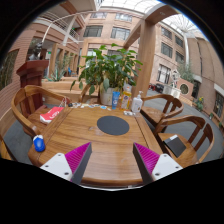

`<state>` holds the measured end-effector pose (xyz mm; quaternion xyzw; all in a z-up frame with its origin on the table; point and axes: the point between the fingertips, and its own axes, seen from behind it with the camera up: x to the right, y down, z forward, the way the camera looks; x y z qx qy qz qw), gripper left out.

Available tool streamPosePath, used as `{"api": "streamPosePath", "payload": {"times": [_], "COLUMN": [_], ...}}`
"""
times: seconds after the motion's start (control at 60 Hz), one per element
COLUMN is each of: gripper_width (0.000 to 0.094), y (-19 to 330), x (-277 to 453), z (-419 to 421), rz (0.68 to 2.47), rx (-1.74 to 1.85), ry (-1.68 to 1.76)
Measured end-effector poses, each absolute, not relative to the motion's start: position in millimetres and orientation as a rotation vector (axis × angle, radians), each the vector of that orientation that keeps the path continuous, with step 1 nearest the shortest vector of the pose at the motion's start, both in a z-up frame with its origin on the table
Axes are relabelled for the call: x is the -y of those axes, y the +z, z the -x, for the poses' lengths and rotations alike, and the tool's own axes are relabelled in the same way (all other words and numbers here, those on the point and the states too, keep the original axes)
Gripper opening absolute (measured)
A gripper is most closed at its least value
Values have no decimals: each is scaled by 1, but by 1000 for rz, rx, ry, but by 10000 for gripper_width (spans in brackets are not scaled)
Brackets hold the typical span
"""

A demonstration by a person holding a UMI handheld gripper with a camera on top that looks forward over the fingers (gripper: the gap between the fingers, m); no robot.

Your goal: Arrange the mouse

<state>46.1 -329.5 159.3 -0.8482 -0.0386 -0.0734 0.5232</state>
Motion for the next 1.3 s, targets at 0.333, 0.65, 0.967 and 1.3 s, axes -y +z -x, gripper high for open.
{"api": "streamPosePath", "payload": {"times": [0.333, 0.65, 0.967, 1.3], "gripper_width": [853, 856, 836, 390], "y": [36, 13, -12, -9], "x": [372, 341, 265, 244], "z": [42, 217, 285, 290], "rz": [2186, 2153, 2159, 2103], "rx": [219, 418, 431, 415], "ry": [-7, 235, 237, 206]}}
